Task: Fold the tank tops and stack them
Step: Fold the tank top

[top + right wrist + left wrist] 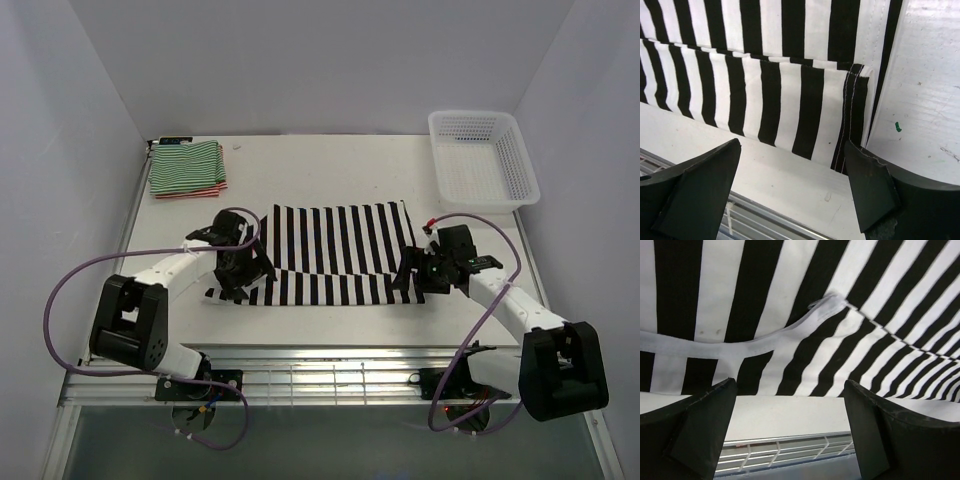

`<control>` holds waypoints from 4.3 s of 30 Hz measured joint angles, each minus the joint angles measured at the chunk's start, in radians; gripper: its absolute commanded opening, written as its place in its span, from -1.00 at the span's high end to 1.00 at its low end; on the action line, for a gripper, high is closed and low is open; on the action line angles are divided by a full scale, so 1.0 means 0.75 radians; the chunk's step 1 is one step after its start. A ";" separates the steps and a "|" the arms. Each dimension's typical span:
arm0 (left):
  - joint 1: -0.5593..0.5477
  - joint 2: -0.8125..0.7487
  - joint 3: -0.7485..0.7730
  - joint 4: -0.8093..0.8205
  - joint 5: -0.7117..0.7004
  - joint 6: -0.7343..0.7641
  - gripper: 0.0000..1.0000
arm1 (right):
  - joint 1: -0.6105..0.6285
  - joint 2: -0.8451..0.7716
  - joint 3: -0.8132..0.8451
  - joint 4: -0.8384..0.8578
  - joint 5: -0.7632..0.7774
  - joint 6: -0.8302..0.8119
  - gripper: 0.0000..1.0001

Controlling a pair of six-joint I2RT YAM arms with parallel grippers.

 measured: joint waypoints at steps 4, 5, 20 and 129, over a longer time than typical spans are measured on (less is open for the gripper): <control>0.000 0.005 0.156 -0.093 -0.049 0.022 -0.96 | 0.002 -0.007 0.123 -0.074 0.013 -0.008 -0.80; 0.000 0.016 0.225 -0.101 -0.065 0.030 -0.96 | 0.002 0.004 0.176 -0.076 0.019 -0.015 -0.80; 0.022 0.656 1.015 -0.066 -0.221 0.234 -0.96 | 0.002 0.509 0.820 -0.030 0.231 -0.121 -0.80; 0.036 0.630 0.708 0.369 -0.223 0.433 1.00 | 0.003 0.786 0.774 0.406 0.471 -0.087 0.85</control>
